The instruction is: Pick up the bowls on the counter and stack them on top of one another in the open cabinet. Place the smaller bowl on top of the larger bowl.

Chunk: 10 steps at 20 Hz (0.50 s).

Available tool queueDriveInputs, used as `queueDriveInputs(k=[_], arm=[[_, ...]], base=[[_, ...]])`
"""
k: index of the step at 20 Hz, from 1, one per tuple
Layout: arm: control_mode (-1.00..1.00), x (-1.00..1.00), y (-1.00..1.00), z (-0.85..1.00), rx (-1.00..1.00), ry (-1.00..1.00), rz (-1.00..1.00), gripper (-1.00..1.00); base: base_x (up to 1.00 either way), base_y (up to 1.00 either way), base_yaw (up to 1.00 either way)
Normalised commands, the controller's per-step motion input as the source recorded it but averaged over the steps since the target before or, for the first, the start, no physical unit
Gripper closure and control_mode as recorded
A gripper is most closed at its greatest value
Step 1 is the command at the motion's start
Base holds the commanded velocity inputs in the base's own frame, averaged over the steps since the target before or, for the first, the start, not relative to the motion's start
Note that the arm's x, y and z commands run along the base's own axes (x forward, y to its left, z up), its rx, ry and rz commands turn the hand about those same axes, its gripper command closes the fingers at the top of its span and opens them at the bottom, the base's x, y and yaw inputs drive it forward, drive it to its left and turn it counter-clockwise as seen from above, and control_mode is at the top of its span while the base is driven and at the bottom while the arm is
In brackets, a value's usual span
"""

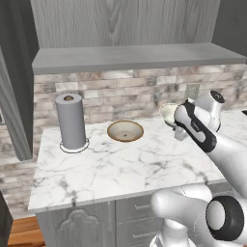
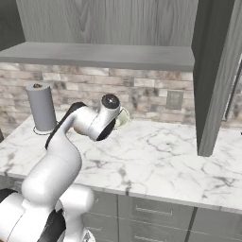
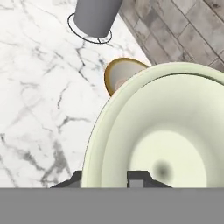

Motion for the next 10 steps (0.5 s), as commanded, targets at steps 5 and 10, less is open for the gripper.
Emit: queueDriveInputs(k=[5, 10], arm=[[-1.0, -0.13, 0.5, 0.09, -0.02, 0.08, 0.25, 1.0], [-1.0, -0.11, 0.13, 0.0, 0.01, 0.0, 0.2, 1.0]], base=[[0.0, 0.0, 0.0], [0.0, 0.0, 0.0]])
